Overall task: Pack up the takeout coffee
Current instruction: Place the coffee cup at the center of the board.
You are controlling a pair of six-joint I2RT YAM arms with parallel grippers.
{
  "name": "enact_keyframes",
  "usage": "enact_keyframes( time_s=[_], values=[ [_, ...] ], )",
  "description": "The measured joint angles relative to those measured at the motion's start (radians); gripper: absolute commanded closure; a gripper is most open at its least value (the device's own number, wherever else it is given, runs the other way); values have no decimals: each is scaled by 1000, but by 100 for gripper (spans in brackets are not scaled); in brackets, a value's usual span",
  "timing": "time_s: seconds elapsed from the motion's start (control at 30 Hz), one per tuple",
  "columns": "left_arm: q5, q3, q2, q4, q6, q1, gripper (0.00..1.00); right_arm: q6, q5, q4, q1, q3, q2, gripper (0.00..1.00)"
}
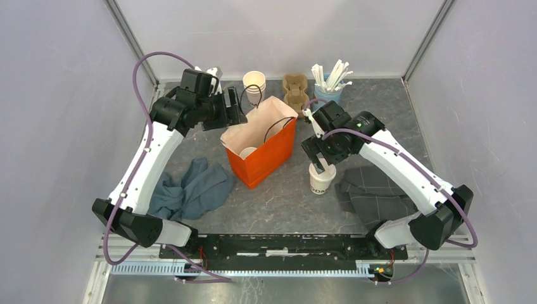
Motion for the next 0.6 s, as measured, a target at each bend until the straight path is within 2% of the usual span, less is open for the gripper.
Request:
enact_keyframes(
  time_s=[0.2, 0.33, 0.47, 0.6],
  values=[
    [47, -32, 2, 24, 8, 4, 19, 21, -2, 14, 0, 36, 0, 2],
    [81, -60, 2, 40, 8, 4, 21, 62, -68, 86, 0, 26, -34, 2],
    [92, -82, 2, 47, 8, 4, 33, 132, -201, 216, 0, -4, -103, 2],
    [93, -102, 2, 64, 7, 4, 46, 276, -355, 442, 0, -67, -173, 2]
  ],
)
